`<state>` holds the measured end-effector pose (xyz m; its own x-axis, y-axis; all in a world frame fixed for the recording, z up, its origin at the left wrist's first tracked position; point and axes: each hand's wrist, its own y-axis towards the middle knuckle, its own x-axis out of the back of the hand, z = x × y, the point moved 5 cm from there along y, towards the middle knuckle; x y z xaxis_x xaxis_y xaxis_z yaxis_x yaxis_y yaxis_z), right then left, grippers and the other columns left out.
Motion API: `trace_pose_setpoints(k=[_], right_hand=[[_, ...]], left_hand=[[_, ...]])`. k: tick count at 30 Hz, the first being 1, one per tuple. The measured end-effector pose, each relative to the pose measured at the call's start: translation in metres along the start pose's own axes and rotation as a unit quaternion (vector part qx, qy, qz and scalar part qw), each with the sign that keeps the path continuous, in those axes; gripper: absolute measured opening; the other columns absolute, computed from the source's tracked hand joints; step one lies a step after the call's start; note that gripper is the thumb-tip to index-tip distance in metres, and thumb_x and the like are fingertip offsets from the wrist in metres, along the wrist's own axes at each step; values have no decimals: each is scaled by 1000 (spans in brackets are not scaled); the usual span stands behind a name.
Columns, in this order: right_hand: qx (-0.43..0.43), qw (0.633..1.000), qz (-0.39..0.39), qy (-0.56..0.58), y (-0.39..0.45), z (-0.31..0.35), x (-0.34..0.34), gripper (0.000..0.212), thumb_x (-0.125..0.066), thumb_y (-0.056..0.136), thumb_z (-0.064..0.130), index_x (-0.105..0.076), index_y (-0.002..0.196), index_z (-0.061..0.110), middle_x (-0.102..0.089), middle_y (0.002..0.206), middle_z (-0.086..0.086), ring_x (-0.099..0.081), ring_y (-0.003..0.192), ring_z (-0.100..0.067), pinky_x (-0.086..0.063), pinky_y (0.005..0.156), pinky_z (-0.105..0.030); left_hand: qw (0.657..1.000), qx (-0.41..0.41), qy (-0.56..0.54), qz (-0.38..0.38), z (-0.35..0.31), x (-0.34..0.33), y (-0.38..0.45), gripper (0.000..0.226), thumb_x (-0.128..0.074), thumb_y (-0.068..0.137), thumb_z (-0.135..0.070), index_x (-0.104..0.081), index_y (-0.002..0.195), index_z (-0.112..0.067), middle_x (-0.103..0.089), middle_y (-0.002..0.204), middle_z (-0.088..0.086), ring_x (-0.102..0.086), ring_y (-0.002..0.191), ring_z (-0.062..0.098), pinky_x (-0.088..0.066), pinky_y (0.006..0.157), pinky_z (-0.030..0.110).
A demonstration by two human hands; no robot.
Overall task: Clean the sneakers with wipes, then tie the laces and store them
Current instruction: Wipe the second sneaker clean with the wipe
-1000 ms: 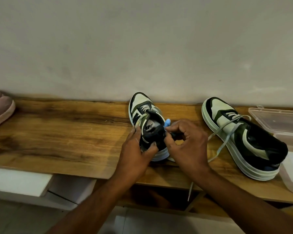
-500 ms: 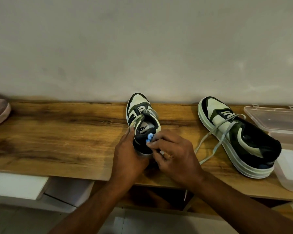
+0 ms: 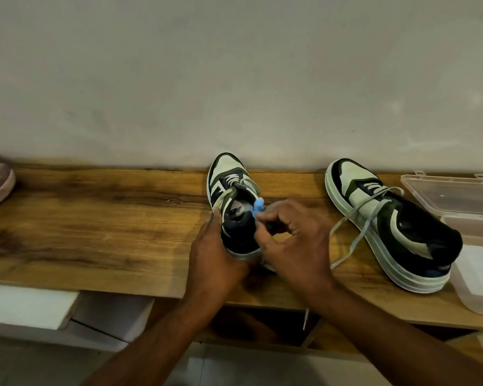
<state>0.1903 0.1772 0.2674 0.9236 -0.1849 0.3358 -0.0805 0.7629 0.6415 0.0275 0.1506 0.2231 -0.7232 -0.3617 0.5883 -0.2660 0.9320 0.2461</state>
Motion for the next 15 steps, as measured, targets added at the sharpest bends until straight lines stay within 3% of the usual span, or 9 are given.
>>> trace_pose_setpoints(k=[3,6,9,12,15], right_hand=[[83,994,77,-7,-12,21,-14,15,-80,79,0,-75,92,6,-70,98,-2,-66,89,-9,-56,78,-22],[104,988,111,-12,-13,20,-18,14,-79,80,0,-74,91,5,-69,97,-3,-66,88,-11,-56,77,-24],[60,995,75,5,-7,8,-11,14,-79,78,-2,-73,89,6,-69,94,-1,-66,84,-11,-56,70,-30],[21,998,44,34,-5,-2,-5,15,-79,77,-4,-73,87,6,-69,90,-1,-67,80,-13,-57,65,-34],[-14,999,21,41,-8,-8,-4,16,-78,76,-4,-72,85,8,-70,87,1,-68,78,-14,-57,64,-37]], left_hand=[[1000,8,-3,-19,3,-1,-1,69,-81,85,-19,-52,147,-22,-67,128,-3,-63,117,13,-52,99,27],[1000,14,4,-24,4,0,-2,55,-75,91,-22,-55,141,-27,-68,121,-8,-66,112,11,-57,96,36],[1000,20,-22,-8,-1,2,-2,65,-85,75,-29,-57,134,-35,-71,114,-13,-68,105,3,-60,90,35],[999,10,-48,1,-5,3,-3,84,-84,60,-52,-56,137,-37,-72,116,-16,-68,106,-1,-60,90,32],[998,8,-55,7,-2,4,-3,89,-92,58,-52,-55,138,-40,-71,118,-18,-67,108,-3,-60,90,32]])
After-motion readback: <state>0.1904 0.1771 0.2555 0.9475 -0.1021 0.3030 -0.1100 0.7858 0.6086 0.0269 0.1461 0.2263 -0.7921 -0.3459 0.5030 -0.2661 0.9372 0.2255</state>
